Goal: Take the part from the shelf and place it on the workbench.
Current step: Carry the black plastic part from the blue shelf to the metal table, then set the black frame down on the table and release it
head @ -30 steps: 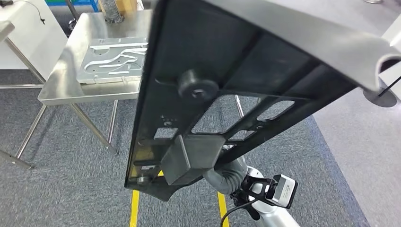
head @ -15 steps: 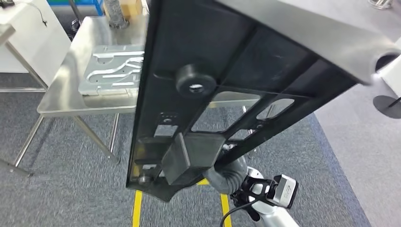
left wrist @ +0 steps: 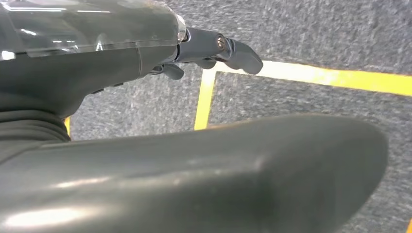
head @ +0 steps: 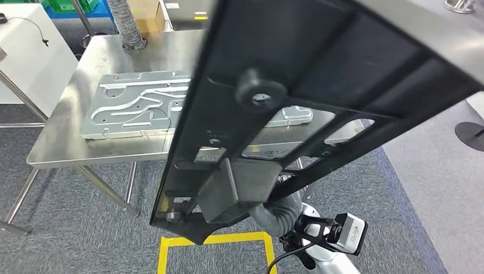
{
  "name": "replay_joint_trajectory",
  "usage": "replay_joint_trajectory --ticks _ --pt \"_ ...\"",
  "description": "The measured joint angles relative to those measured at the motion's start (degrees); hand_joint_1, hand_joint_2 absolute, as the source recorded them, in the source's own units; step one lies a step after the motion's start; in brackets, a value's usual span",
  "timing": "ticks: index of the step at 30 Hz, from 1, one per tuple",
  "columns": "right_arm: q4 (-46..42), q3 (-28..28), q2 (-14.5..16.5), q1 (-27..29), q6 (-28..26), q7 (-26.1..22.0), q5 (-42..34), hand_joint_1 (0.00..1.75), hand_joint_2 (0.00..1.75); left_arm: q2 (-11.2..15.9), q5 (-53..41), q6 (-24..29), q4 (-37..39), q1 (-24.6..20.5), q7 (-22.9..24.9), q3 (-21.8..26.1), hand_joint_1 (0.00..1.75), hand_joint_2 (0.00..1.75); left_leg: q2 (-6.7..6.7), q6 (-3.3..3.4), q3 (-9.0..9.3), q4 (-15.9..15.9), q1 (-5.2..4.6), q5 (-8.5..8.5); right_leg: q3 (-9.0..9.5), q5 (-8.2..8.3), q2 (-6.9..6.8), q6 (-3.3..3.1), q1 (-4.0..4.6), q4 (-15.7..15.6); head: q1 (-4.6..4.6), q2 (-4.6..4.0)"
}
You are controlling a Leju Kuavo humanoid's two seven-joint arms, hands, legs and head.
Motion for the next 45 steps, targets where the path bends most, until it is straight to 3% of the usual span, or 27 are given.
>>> replay_joint_trajectory --ticks 1,4,6,8,9,10,11,12,13,15,16,18,20,23,24,25,26,28,30,32,35,37,39,40,41,43,45 --pt "-0.2 -0.1 0.0 0.2 0.3 0.0 -0.2 1.75 1.75 0.1 0.0 0.0 0.0 0.1 0.0 0.0 0.0 0.0 0.01 0.33 0.07 -0.8 -0.13 0.61 0.2 -0.17 0.13 0.34 0.04 0.0 0.0 0.0" --pt "-0.9 -0.7 0.4 0.4 0.8 0.0 -0.3 1.75 1.75 0.1 -0.1 -0.1 0.0 0.1 -0.1 0.0 0.0 0.0 0.21 1.42 1.76 -1.9 -0.05 0.09 0.09 0.08 0.08 1.29 -0.09 1.7 0.0 0.0" --pt "-1.1 -1.0 0.6 0.4 0.6 0.0 0.3 1.75 1.75 0.1 -0.3 -0.1 0.0 -0.1 -0.2 0.0 0.0 0.0 0.29 1.85 3.21 -2.5 0.09 -0.52 -3.44 -0.87 -0.1 1.68 -0.31 7.8 0.0 0.0" --pt "-1.1 -1.2 0.7 0.5 0.0 0.0 0.9 1.75 1.75 0.2 -0.4 -0.2 0.0 -0.2 -0.2 0.0 0.0 0.0 0.31 1.97 4.34 -2.6 0.1 -1.54 -8.74 -3.88 -0.16 1.98 -0.52 14.8 0.0 -0.01" --pt "-1.1 -1.2 0.7 0.6 -0.3 0.0 1.1 1.75 1.75 0.2 -0.4 -0.3 0.0 -0.2 -0.2 0.0 0.0 0.0 0.3 1.95 5.03 -2.6 0.11 -2.15 -10.7 -5.23 -0.18 2.18 -0.65 16.6 0.0 -0.01" --pt "-1.1 -1.2 0.7 0.6 -0.5 0.0 1.3 1.75 1.75 0.2 -0.4 -0.3 0.0 -0.2 -0.2 0.0 0.0 0.0 0.27 1.89 5.9 -2.6 0.14 -2.83 -11.8 -5.57 -0.22 2.36 -0.78 16.4 0.0 -0.01" --pt "-1.1 -1.2 0.7 0.6 -0.8 0.0 1.5 1.75 1.75 0.2 -0.4 -0.4 0.0 -0.2 -0.2 0.0 0.0 0.0 0.24 1.77 6.89 -2.6 0.17 -3.55 -12.07 -4.51 -0.31 2.51 -0.9 14.6 0.0 -0.01" --pt "-1.1 -1.2 0.7 0.6 -1.1 0.0 1.6 1.75 1.75 0.2 -0.4 -0.4 0.0 -0.1 -0.2 0.0 0.0 0.0 0.21 1.6 7.93 -2.6 0.22 -4.34 -11.73 -1.9 -0.47 2.61 -1.02 11.3 0.0 -0.01" --pt "-1.1 -1.2 0.7 0.6 -1.3 0.0 1.7 1.75 1.75 0.2 -0.4 -0.5 0.0 -0.2 -0.2 0.0 0.0 0.0 0.19 1.37 8.88 -2.5 0.22 -5.11 -11.29 1.77 -0.73 2.55 -1.08 7.5 0.0 -0.01" --pt "-1.2 -1.3 0.7 0.6 -1.9 0.0 1.9 1.75 1.75 0.2 -0.5 -0.5 0.0 -0.2 -0.3 0.0 0.0 0.0 0.14 0.63 9.99 -2.4 0.16 -6.63 -10.59 6.64 -1.15 1.72 -0.81 2.9 -0.02 0.0" --pt "-1.2 -1.3 0.7 0.7 -2.1 0.0 2.0 1.75 1.75 0.2 -0.6 -0.5 0.0 -0.3 -0.3 0.0 0.0 0.0 0.16 0.23 10.41 -2.2 0.16 -7.13 -10.49 7.44 -1.15 1.19 -0.64 2.3 -0.03 0.0" --pt "-1.6 -1.4 0.8 0.6 -2.5 0.0 2.1 1.75 1.75 0.2 -0.7 -0.5 0.0 -0.4 -0.4 0.0 0.0 0.0 0.26 -0.48 11.01 -1.9 0.3 -7.57 -9.67 6.98 -0.83 0.15 -0.5 2.1 -0.07 0.0" --pt "-2.0 -1.4 0.8 0.5 -2.9 0.0 2.1 1.75 1.75 0.1 -0.8 -0.6 0.0 -0.6 -0.4 0.0 0.0 0.0 0.33 -0.94 10.09 1.0 0.48 -8.08 -8.32 6.28 -0.69 -0.73 -0.55 1.7 -0.05 -0.01" --pt "-2.3 -1.7 0.8 0.4 -4.3 0.0 2.5 1.75 1.75 0.1 -0.9 -0.6 0.0 -0.7 -0.5 0.0 0.0 0.0 0.33 -1.4 3.51 11.3 0.53 -12.15 -6.66 5.08 -0.54 -1.47 -0.37 1.5 -0.06 -0.01" --pt "-2.4 -1.8 0.7 0.4 -5.0 0.0 2.7 1.75 1.75 0.1 -0.8 -0.5 0.0 -0.7 -0.5 0.0 0.0 0.0 0.33 -1.44 1.28 13.8 0.52 -13.28 -6.16 4.64 -0.4 -1.53 -0.25 1.5 -0.07 -0.01" --pt "-2.5 -2.0 0.7 0.5 -5.8 0.0 3.0 1.75 1.75 0.1 -0.7 -0.4 0.0 -0.6 -0.5 0.0 0.0 0.0 0.33 -1.36 -0.19 14.5 0.51 -13.34 -5.59 4.18 -0.25 -1.55 -0.15 1.5 -0.07 -0.01" --pt "-2.6 -2.2 0.7 0.4 -6.7 0.0 3.3 1.75 1.75 0.1 -0.6 -0.3 0.0 -0.5 -0.5 0.0 0.0 0.0 0.33 -1.12 -0.74 13.2 0.44 -11.95 -4.93 3.67 -0.11 -1.56 -0.04 1.5 -0.07 -0.01" --pt "-2.8 -3.0 0.5 0.3 -8.9 0.0 4.0 1.75 1.75 0.2 -0.3 0.0 0.0 -0.5 -0.4 0.0 0.0 0.0 0.32 -0.18 0.15 6.0 0.04 -5.55 -3.62 2.64 0.0 -1.51 0.13 1.4 -0.06 -0.01" --pt "-2.6 -4.2 0.2 0.0 -11.5 0.0 5.2 1.75 1.75 0.4 -0.2 0.3 0.0 -0.4 -0.3 0.1 0.0 0.0 0.24 0.74 1.13 0.3 -0.56 -1.21 -2.97 1.9 0.15 -1.15 0.18 1.4 -0.05 -0.01" --pt "-1.7 -6.0 -0.2 -0.9 -14.7 0.1 7.8 1.75 1.75 0.5 -0.1 0.3 0.0 -0.4 -0.2 0.2 0.0 0.0 0.14 1.18 1.33 -0.6 -0.91 -0.71 -2.87 1.51 0.32 -0.52 0.12 1.2 -0.05 0.0" --pt "0.6 -9.7 -0.9 -3.7 -19.7 1.2 14.2 1.75 1.75 0.5 0.1 0.2 0.0 -0.5 -0.1 0.3 0.0 0.0 0.2 1.7 2.4 -2.2 -0.33 -0.04 -3.09 0.25 0.05 0.52 0.21 2.2 -0.05 0.01" --pt "2.9 -12.0 -1.6 -6.3 -22.7 3.1 19.5 1.75 1.75 0.5 0.4 0.2 0.0 -0.7 -0.2 0.4 0.0 0.0 0.27 1.98 2.97 -2.8 -0.12 -0.06 -6.09 -2.38 -0.19 1.19 -0.08 7.8 -0.04 -0.01" --pt "6.3 -13.8 -2.5 -9.2 -26.5 6.3 26.2 1.75 1.75 0.5 0.6 0.1 0.0 -0.9 -0.4 0.5 0.0 0.0 0.29 2.08 3.07 -2.8 -0.08 -0.32 -10.75 -4.47 -0.24 1.78 -0.61 15.1 -0.04 -0.01" --pt "8.3 -14.5 -3.1 -10.9 -28.5 8.3 30.0 1.75 1.75 0.5 0.7 0.1 0.0 -0.9 -0.6 0.6 0.0 0.0 0.28 2.02 3.13 -2.6 -0.01 -0.49 -12.24 -4.05 -0.28 2.08 -0.88 16.7 -0.04 -0.01" --pt "10.4 -15.0 -3.7 -12.8 -30.1 10.3 33.8 1.75 1.75 0.5 0.7 0.0 0.0 -0.9 -0.7 0.6 0.0 0.0 0.26 1.9 3.22 -2.4 0.1 -0.71 -12.63 -2.44 -0.35 2.35 -1.12 16.0 -0.04 -0.01" --pt "15.3 -15.6 -5.1 -17.2 -32.1 14.2 41.6 1.75 1.75 0.5 0.8 -0.2 0.0 -0.9 -1.0 0.8 0.0 0.0 0.19 1.45 3.41 -1.8 0.35 -1.34 -10.53 2.5 -0.56 2.83 -1.58 9.3 -0.04 -0.01" --pt "20.6 -15.6 -6.1 -22.0 -32.9 17.8 49.4 1.75 1.75 0.5 0.8 -0.5 0.0 -0.9 -1.2 1.1 0.0 0.0 0.11 0.84 3.2 -1.0 0.3 -1.87 -8.45 5.14 -0.66 2.71 -1.61 3.5 -0.05 -0.01"
